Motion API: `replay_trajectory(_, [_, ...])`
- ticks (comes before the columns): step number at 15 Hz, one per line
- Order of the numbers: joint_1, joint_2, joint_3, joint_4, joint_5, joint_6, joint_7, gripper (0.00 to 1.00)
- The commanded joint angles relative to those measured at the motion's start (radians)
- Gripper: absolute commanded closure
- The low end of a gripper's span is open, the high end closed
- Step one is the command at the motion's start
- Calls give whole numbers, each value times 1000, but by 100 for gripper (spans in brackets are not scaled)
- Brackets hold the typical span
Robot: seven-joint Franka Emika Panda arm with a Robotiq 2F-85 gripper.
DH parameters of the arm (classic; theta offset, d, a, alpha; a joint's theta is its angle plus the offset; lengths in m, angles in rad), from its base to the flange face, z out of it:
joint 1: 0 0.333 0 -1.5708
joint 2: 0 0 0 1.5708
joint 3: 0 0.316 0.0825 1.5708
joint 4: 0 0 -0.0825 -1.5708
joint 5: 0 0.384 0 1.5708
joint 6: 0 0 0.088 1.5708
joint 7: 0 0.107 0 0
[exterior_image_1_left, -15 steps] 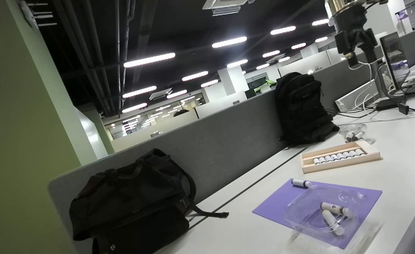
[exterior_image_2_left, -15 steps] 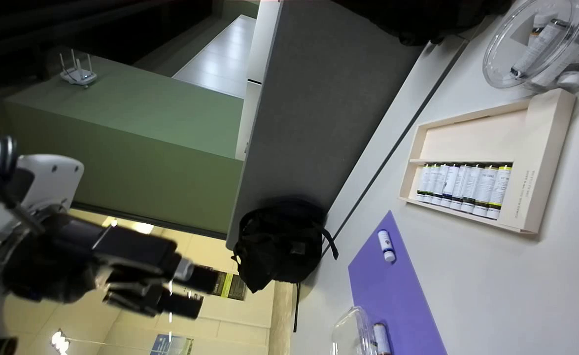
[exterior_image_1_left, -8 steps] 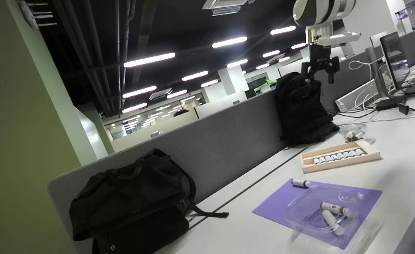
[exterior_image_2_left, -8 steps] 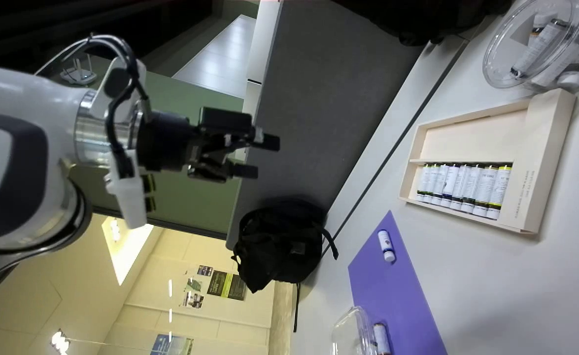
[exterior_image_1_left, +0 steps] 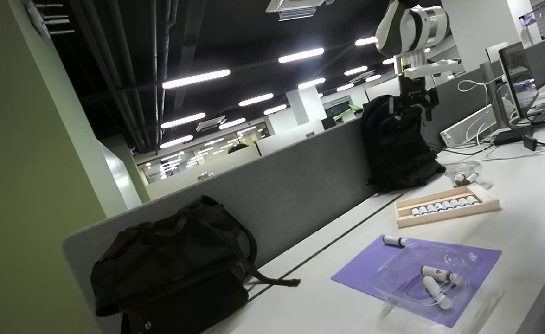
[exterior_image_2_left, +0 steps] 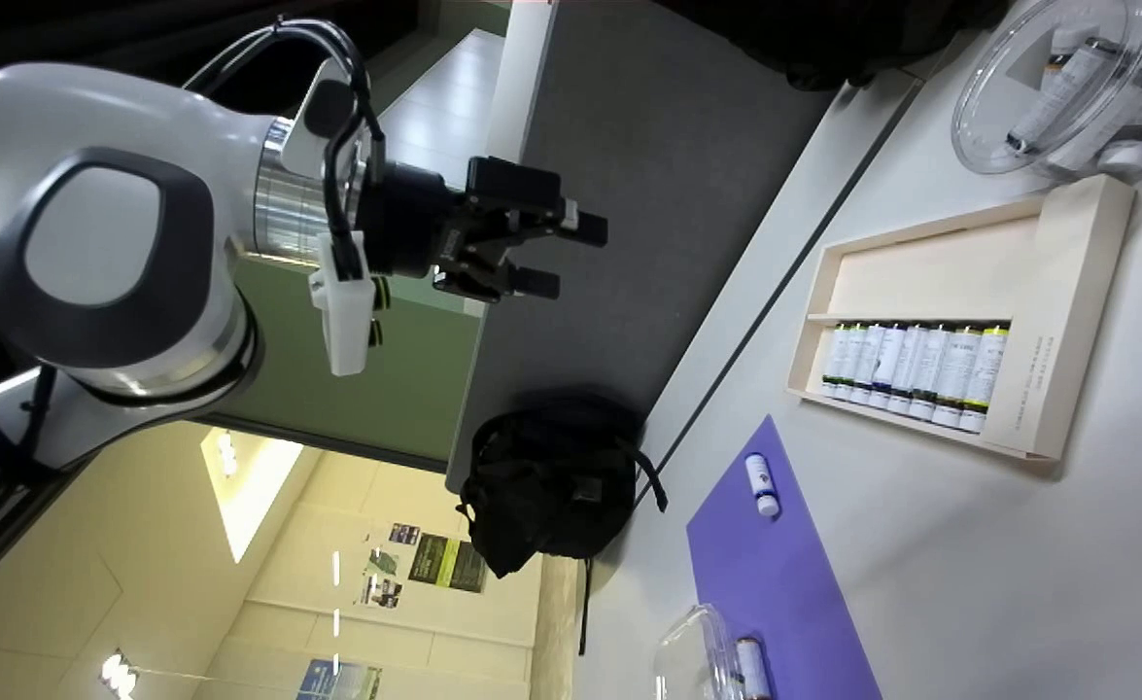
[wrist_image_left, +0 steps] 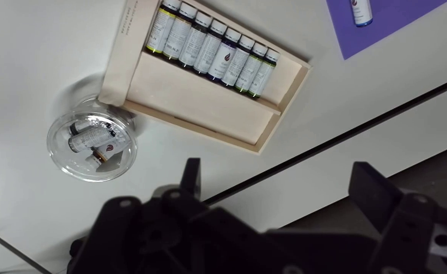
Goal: Remove four bottles from the tray and place them on the table
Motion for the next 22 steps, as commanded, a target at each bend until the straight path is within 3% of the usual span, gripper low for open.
replay_trajectory(1, [-23, 20, 24, 3, 17, 60, 35, 0])
replay_trajectory(5, [-30, 174, 38, 53, 89, 169, 187, 0])
replay_trajectory(9, [-29, 315, 60, 79, 134, 190, 325, 0])
replay_trajectory(14, [-38, 480, 130, 135, 230, 306, 337, 0])
replay_trajectory(22, [-23, 651, 164, 255, 204, 271, 374, 0])
